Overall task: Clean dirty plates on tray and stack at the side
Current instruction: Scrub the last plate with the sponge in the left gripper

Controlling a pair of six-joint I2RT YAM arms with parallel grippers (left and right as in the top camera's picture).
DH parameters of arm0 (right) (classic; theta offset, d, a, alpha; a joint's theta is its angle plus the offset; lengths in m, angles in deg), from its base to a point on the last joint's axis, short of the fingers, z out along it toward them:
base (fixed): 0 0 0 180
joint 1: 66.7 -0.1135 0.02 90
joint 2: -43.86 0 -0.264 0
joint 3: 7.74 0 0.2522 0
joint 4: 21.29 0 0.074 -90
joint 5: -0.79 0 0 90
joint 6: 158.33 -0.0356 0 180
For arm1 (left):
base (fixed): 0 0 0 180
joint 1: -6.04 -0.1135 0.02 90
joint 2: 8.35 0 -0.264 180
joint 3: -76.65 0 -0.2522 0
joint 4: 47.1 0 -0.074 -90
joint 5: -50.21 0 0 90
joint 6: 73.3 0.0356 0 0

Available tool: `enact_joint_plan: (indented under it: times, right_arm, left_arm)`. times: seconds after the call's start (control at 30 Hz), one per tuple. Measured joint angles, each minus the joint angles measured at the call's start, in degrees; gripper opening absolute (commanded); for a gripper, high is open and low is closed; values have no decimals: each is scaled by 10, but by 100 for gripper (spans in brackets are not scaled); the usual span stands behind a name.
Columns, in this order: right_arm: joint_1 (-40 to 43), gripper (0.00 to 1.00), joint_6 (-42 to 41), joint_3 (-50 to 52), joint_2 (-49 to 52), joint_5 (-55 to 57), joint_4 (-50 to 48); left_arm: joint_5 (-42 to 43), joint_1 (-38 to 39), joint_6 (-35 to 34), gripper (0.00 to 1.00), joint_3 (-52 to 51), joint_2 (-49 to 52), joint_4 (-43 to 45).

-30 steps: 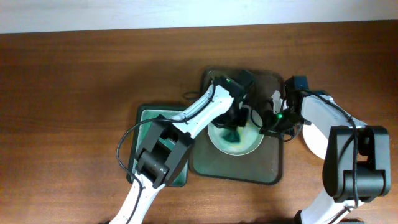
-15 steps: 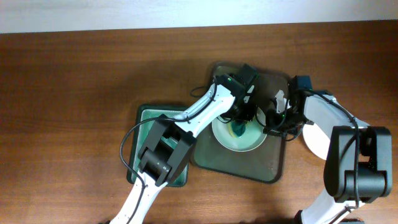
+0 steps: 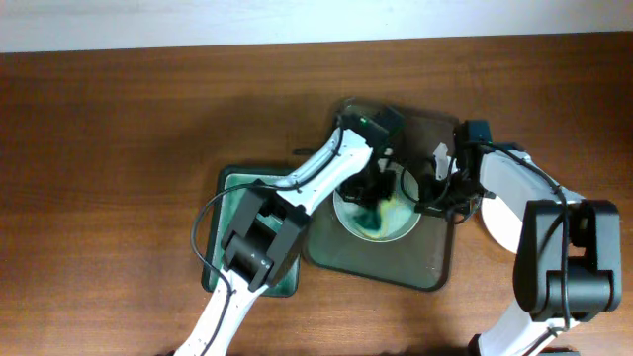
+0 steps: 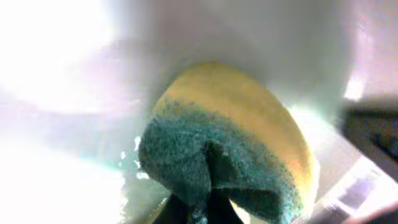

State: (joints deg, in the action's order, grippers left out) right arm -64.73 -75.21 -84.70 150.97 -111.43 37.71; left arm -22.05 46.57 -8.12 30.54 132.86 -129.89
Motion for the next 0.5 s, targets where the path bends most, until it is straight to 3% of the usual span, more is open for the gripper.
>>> enact_joint_plan:
  times: [0.07,0.17,0.27,0.37,0.43,0.5]
  right_arm:
    - [0,4,0,0,0,0,0]
    - [0,4,0,0,0,-2,0]
    - [0,4,0,0,0,-2,0]
    - [1,4,0,0,0,-2,1]
    - [1,4,0,0,0,-2,1]
    - [1,4,0,0,0,-2,1]
  left_arm:
    - [-123,-21,-40,0,0,-12,-9]
    - [-200,-18,-58,0,-3,-26,-10]
    - [-197,-28,-52,0,-9,-69,-26]
    - [-191,-102,-16,0,-11,-214,-107]
    - [-228,-151,-7,0,-9,-285,-165]
    - [-255,-161,-3,0,-34,-287,-169]
